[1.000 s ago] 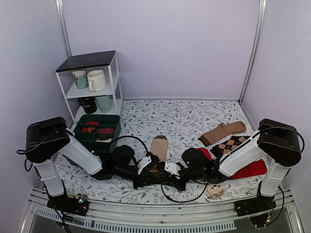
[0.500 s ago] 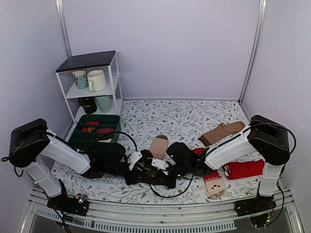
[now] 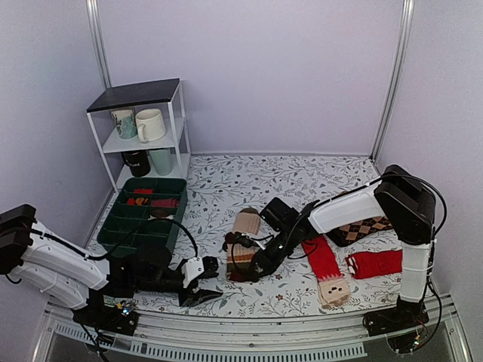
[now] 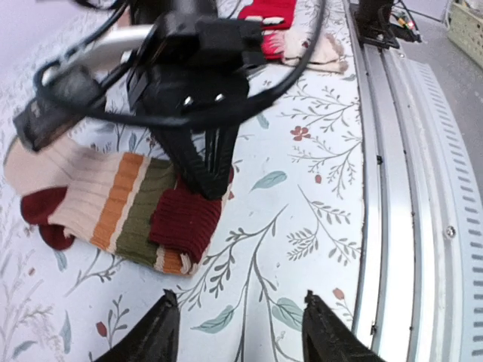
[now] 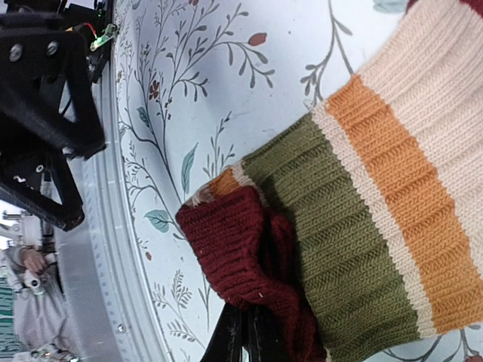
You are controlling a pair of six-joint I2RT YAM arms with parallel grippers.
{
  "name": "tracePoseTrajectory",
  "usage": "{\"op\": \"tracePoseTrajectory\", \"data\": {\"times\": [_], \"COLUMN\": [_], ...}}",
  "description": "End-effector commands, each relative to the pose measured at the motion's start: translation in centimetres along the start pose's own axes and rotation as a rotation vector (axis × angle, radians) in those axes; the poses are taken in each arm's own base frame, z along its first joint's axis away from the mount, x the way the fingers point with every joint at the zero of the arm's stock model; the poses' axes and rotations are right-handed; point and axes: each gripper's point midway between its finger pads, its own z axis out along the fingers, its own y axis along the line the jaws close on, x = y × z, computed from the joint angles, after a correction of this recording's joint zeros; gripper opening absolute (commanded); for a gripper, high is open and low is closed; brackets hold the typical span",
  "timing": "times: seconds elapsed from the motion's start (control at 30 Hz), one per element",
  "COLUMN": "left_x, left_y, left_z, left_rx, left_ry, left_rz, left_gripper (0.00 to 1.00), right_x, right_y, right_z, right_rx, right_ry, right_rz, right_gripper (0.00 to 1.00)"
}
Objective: Roll the socks
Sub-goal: Roll a pair of socks at the center of the board.
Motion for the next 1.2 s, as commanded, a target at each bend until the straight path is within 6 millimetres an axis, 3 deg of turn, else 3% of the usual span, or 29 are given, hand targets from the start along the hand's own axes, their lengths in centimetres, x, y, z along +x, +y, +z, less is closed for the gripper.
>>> {"op": "tracePoseTrajectory", "data": {"times": [0.0,0.1,0.37,0.73,1.17], "left_x": [-2.8,-3.0,-2.4,-1.9,0.0], "left_y": [0.0,0.5,-0.2,-0.7,-0.4], "left_z": [-0.6,0.0,4.3,6.2,8.2], "left_rx": [-0.055,-0.088,-0.041,-0.003,0.005], "left_ry": [-0.114,-0.118,-0.07,-0.053,0.034], "left_rz": [0.111,0.179,0.267,0.306,0.296], "left_gripper": [0.61,0.67,0.67,0.64,0.59], "right_x": [9.0,9.3,9.8,10.2,10.7], "right_y": [-4.0,-4.2,-4.1,-4.1,-3.9], "right_z": [1.3,1.4,1.3,1.0,1.0], "right_rx": [0.103,0.099,0.084,0.07,0.058], "right_ry": [0.314,0.331,0.343,0.356,0.37], "right_rz": [0.273,0.28,0.295,0.299,0.31], "right_gripper": [0.0,0.0,0.0,0.0,0.0]}}
